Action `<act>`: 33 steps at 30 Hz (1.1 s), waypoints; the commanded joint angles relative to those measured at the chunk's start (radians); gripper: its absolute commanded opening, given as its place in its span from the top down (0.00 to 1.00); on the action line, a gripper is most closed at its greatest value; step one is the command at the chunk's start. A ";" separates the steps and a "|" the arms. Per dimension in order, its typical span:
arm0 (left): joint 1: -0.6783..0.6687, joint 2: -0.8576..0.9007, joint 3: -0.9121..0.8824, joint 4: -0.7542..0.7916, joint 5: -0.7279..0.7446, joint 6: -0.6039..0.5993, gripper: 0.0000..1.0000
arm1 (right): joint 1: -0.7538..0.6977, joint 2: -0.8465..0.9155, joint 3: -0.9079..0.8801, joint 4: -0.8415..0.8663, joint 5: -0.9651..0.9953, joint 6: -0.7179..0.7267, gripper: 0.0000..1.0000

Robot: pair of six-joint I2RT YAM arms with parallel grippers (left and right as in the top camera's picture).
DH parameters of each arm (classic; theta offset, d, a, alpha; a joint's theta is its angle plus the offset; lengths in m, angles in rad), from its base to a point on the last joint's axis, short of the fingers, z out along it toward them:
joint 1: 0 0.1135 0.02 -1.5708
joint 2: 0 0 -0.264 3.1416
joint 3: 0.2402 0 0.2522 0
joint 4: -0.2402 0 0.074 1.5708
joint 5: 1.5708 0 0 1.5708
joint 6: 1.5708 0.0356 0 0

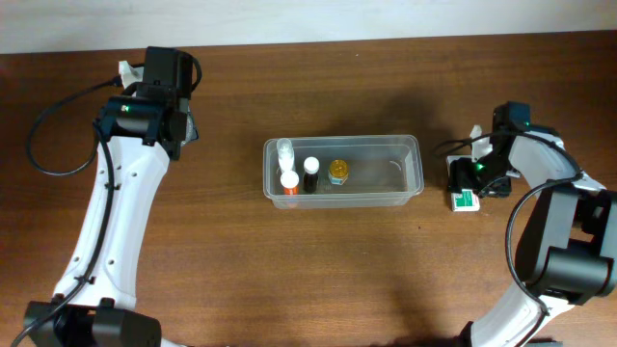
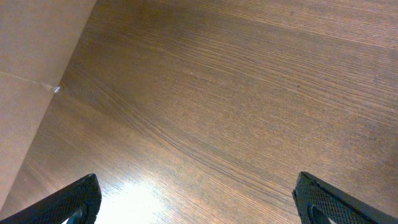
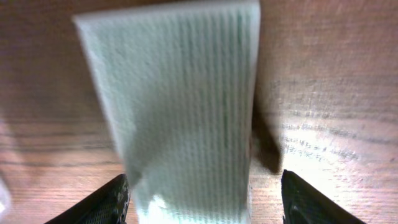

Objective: Pack container
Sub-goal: 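Lower the right gripper and grasp the medicine box by its end, then lift the medicine box and carry it over the container's right end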

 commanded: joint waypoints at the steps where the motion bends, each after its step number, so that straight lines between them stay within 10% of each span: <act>1: 0.003 -0.024 0.016 -0.002 -0.014 0.001 0.00 | 0.021 -0.065 0.037 -0.002 -0.010 0.007 0.31; 18: 0.003 -0.024 0.016 -0.002 -0.014 0.001 0.00 | 0.021 -0.073 0.033 -0.005 0.082 -0.053 0.21; 33: 0.003 -0.024 0.016 -0.002 -0.014 0.001 0.01 | 0.022 0.066 0.033 0.022 0.069 -0.071 0.36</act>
